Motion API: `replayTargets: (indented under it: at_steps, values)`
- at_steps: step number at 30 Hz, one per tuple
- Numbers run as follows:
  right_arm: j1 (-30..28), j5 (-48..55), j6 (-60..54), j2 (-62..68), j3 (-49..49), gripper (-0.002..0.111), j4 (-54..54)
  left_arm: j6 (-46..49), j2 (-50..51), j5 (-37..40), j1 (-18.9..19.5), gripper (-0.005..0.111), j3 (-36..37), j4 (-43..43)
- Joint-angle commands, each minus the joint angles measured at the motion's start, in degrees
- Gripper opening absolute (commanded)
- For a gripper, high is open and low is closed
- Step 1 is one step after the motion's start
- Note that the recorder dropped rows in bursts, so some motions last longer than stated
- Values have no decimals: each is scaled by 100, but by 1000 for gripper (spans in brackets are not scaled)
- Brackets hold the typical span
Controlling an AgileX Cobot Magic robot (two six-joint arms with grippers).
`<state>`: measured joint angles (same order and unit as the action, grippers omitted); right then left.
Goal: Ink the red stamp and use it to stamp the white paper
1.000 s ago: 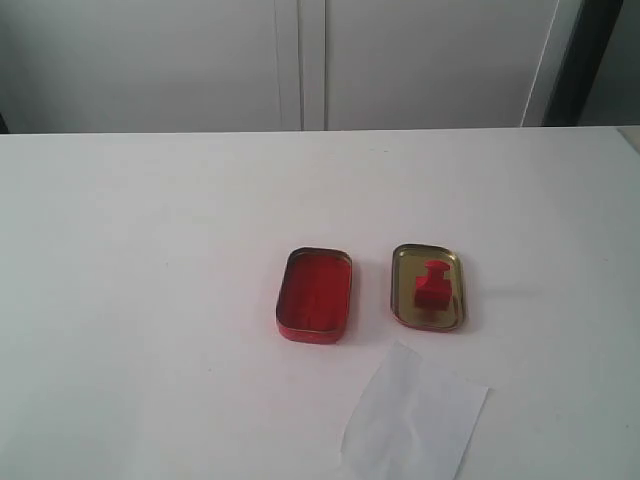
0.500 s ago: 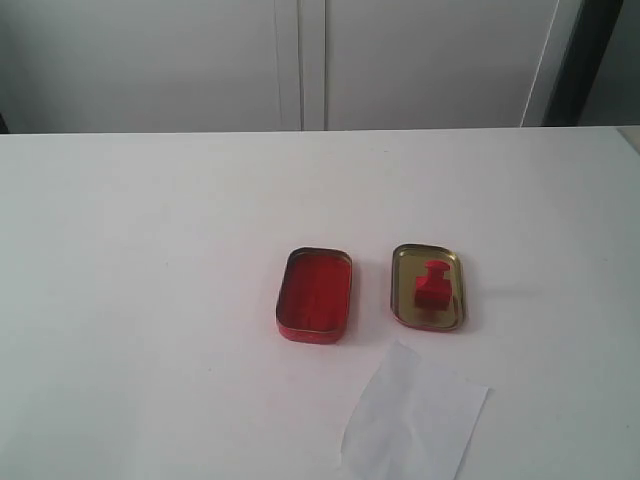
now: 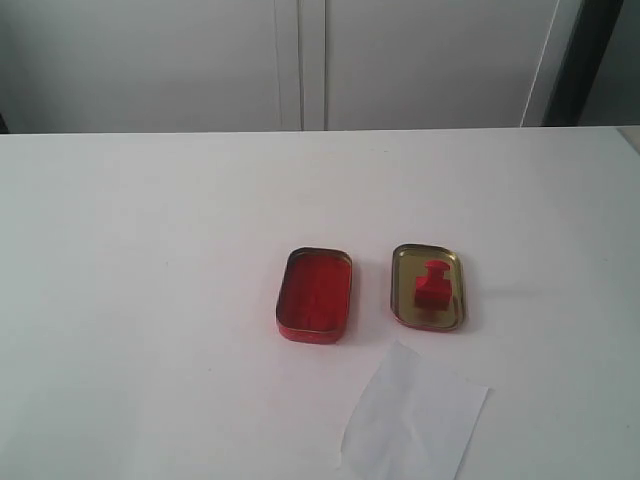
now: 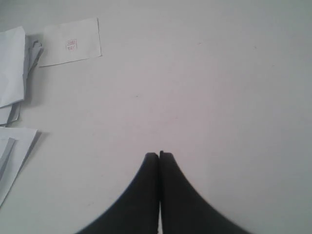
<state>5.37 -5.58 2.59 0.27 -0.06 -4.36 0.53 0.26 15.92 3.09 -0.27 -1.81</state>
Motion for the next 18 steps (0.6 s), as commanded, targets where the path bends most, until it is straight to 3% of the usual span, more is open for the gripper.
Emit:
replayTargets:
  at_steps: [1,8,18]
  values:
    - [36,-117,16,-27,6,0,-9,-53,-26,-6,-34,0,27,-27]
    - [36,24,16,-27,-24,0,-9,-53,-26,-6,-34,0,27,-27]
    - [36,1070,16,174,-1205,0,-9,-53,-26,-6,-34,0,27,-27]
